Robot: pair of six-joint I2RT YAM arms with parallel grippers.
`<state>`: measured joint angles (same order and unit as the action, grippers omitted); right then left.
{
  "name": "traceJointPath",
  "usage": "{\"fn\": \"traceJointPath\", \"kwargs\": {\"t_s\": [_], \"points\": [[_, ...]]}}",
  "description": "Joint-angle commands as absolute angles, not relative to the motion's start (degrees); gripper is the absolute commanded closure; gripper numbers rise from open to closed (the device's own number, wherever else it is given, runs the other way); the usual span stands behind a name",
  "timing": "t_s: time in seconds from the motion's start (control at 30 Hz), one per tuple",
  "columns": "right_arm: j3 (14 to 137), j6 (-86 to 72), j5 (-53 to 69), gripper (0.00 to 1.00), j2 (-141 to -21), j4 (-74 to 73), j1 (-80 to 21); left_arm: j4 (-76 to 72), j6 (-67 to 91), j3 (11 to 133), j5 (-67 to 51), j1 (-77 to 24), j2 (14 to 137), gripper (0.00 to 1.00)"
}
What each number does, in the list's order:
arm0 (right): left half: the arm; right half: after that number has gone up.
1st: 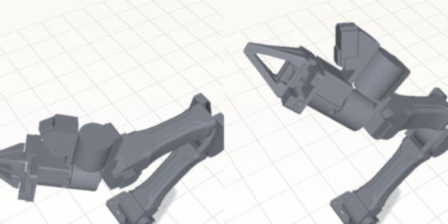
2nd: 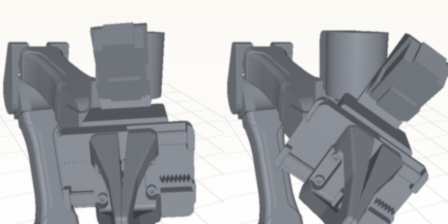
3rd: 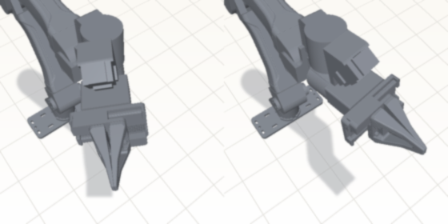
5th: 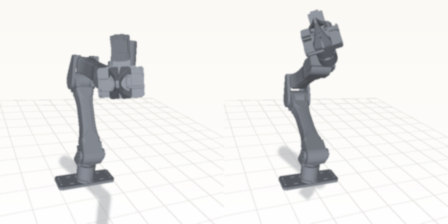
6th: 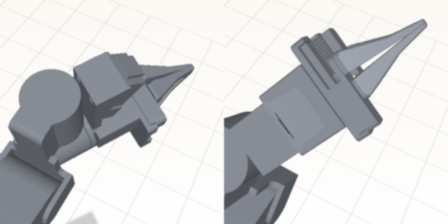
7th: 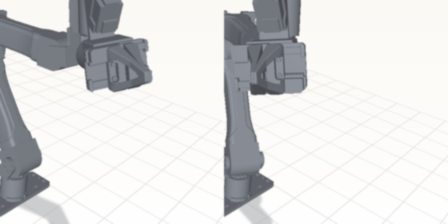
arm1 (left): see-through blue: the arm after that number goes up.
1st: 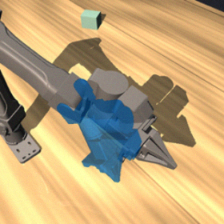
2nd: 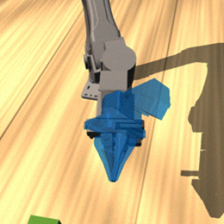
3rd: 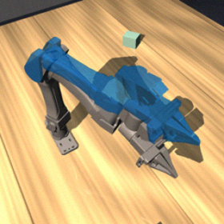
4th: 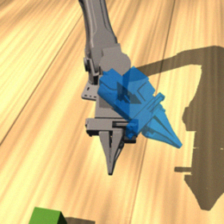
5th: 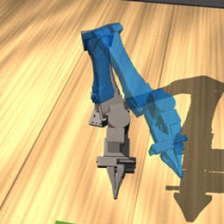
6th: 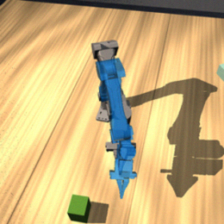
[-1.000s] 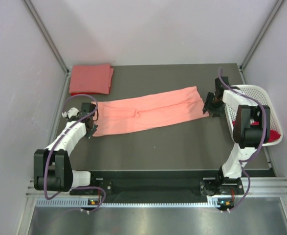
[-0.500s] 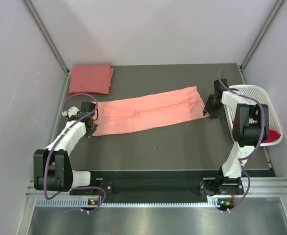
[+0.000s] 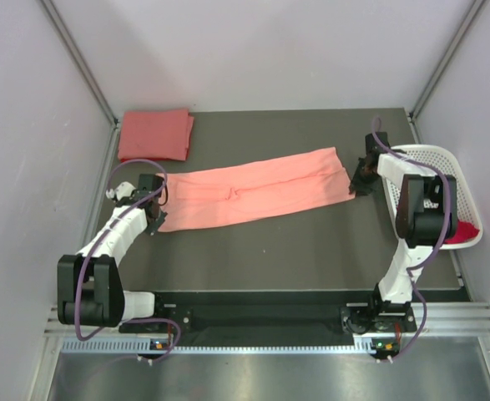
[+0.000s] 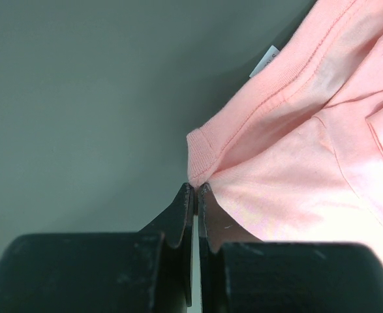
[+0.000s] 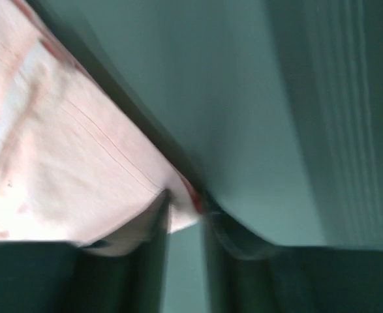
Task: Fold and stack the t-shirts
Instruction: Fold the tshirt
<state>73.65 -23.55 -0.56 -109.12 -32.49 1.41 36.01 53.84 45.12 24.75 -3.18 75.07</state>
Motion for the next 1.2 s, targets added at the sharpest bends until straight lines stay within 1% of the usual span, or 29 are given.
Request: {"fn": "traceJointPath", "kwargs": {"t_s": [0.0, 0.07, 0.17, 0.37, 0.53, 0.83, 1.0, 1.1, 1.17], "points": [[73.74, -23.38, -0.53, 0.80, -111.97, -31.11, 2.11, 35.51, 53.26, 46.50, 26.46, -2.99, 73.83, 1.00], [73.48, -22.94, -0.18, 0.92, -111.97, -31.29, 2.11, 35.51, 52.91, 46.49, 26.37, -2.99, 74.00, 1.00], [72.51, -21.54, -0.44, 1.00, -111.10, -32.25, 1.93, 34.81, 51.86, 46.58, 25.93, -2.99, 74.00, 1.00], [67.95, -19.16, -3.16, 1.00, -105.74, -34.80, 1.32, 34.72, 49.48, 48.34, 24.00, -2.99, 76.02, 1.00], [61.27, -18.37, -3.95, 1.00, -99.15, -35.59, 1.32, 33.66, 48.96, 48.95, 21.80, -3.08, 77.95, 1.00], [49.58, -18.89, -1.32, 1.00, -84.65, -38.75, 0.44, 33.31, 45.88, 52.47, 19.60, -4.31, 84.54, 1.00], [43.26, -22.05, -0.18, 1.00, -75.79, -41.31, -5.70, 34.45, 43.86, 55.89, 20.91, -4.31, 88.33, 1.00], [40.88, -25.04, 1.58, 1.00, -71.74, -43.06, -11.41, 34.28, 41.93, 57.83, 23.54, -4.22, 89.47, 1.00], [38.95, -28.10, 2.28, 1.00, -70.06, -44.12, -16.94, 35.06, 40.00, 60.10, 25.21, -4.22, 90.96, 1.00]]}}
